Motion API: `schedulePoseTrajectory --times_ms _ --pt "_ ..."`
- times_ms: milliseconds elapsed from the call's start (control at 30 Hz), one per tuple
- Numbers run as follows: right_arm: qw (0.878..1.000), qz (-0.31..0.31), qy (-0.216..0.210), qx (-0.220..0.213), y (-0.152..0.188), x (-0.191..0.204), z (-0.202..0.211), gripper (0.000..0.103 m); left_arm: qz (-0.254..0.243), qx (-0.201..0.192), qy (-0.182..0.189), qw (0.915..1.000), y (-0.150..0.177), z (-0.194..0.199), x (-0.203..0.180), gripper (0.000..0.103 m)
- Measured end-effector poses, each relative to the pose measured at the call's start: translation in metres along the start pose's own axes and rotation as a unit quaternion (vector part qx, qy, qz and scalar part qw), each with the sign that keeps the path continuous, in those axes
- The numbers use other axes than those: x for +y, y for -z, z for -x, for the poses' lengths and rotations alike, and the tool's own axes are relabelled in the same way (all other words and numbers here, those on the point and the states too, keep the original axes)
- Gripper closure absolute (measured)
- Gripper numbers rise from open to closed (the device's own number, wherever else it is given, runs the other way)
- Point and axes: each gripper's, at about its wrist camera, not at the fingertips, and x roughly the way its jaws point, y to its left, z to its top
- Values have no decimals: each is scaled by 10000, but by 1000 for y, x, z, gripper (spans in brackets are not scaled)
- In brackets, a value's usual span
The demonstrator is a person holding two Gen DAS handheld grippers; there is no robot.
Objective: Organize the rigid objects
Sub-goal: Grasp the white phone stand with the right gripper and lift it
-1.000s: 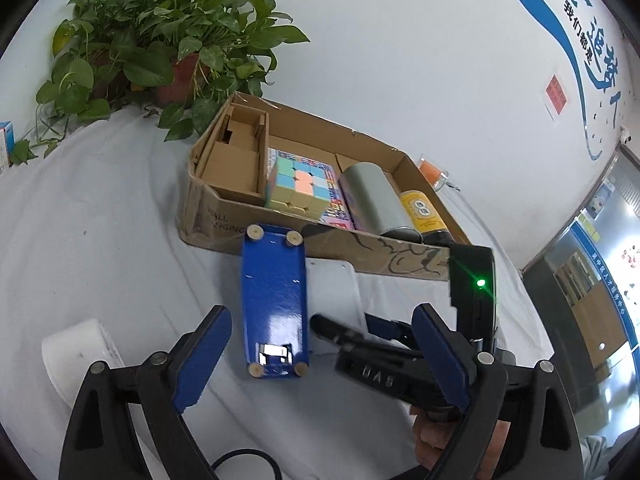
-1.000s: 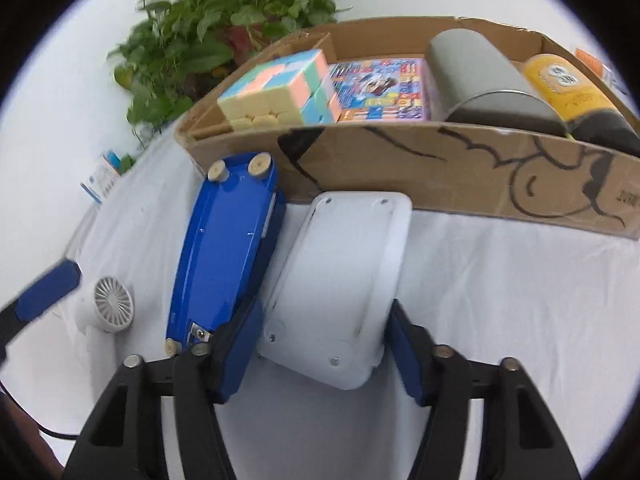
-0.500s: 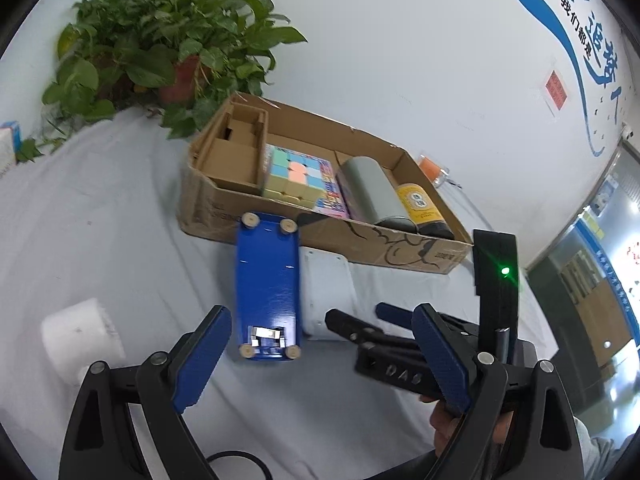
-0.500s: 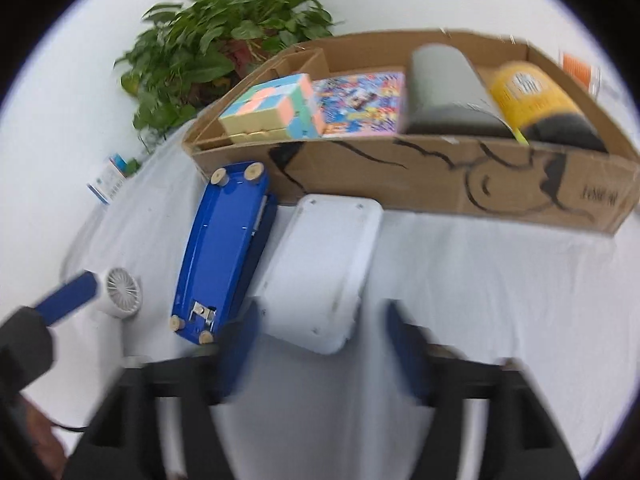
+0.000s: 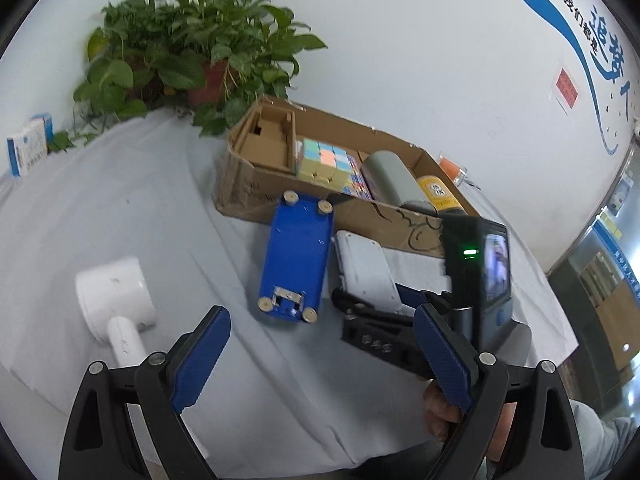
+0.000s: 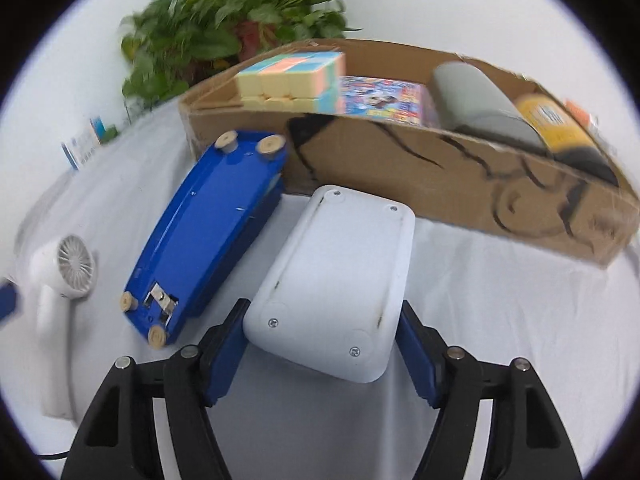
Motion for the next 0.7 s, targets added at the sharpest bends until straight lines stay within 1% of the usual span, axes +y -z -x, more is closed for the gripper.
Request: schedulePoseTrajectory --times_ms 33,67,100,133,167,200,233,267,300,333,400,433,467,500,533,600,633,700 --pt "9995 -208 -236 -2 2 -8 6 33 38 51 89 9999 1 -3 0 10" --pt "9972 -496 -559 24 5 -21 12 33 79 110 193 9997 1 -7 -1 10" --pt "9896 -960 -1062 120 10 -40 19 33 132 204 339 9991 1 -13 -3 10" --pt "9818 -1255 -1413 213 12 -51 21 33 156 283 468 9984 1 -18 -5 10" --pt "9693 -1574 -1856 356 17 -65 24 33 179 389 634 9971 0 -24 -9 10" --pt "9554 -1781 -2297 515 24 -77 26 33 222 559 915 9940 0 -33 -13 10" --pt "9506 -1821 -2457 538 28 -83 30 33 283 678 1129 9909 1 -40 -17 10" --pt "9529 -1739 -2438 482 34 -89 39 33 403 815 1322 9870 2 -48 -20 10" --pt "9623 -1504 -2228 401 37 -91 48 32 568 1005 1548 9812 2 -59 -22 10" --pt "9735 -1200 -1917 328 39 -90 57 32 642 1108 1686 9773 3 -66 -25 11" --pt "9932 -436 -1074 114 43 -86 78 32 720 1317 1857 9711 6 -81 -31 12" --pt "9965 -162 -816 40 43 -84 83 32 711 1386 1850 9703 8 -86 -35 12" --pt "9986 228 -472 -53 46 -80 91 31 711 1425 1857 9696 8 -90 -37 14" --pt "9981 559 -213 -121 48 -75 95 31 713 1476 1883 9683 10 -94 -40 15" --pt "9968 777 -80 -173 50 -71 96 30 708 1531 1894 9673 11 -98 -43 16" --pt "9903 1354 67 -302 57 -61 98 29 645 1529 1834 9689 13 -100 -47 16" --pt "9877 1528 60 -322 59 -59 97 29 599 1494 1755 9712 14 -100 -49 16" --pt "9816 1888 129 -272 63 -50 85 29 600 1461 1683 9730 15 -101 -51 16"
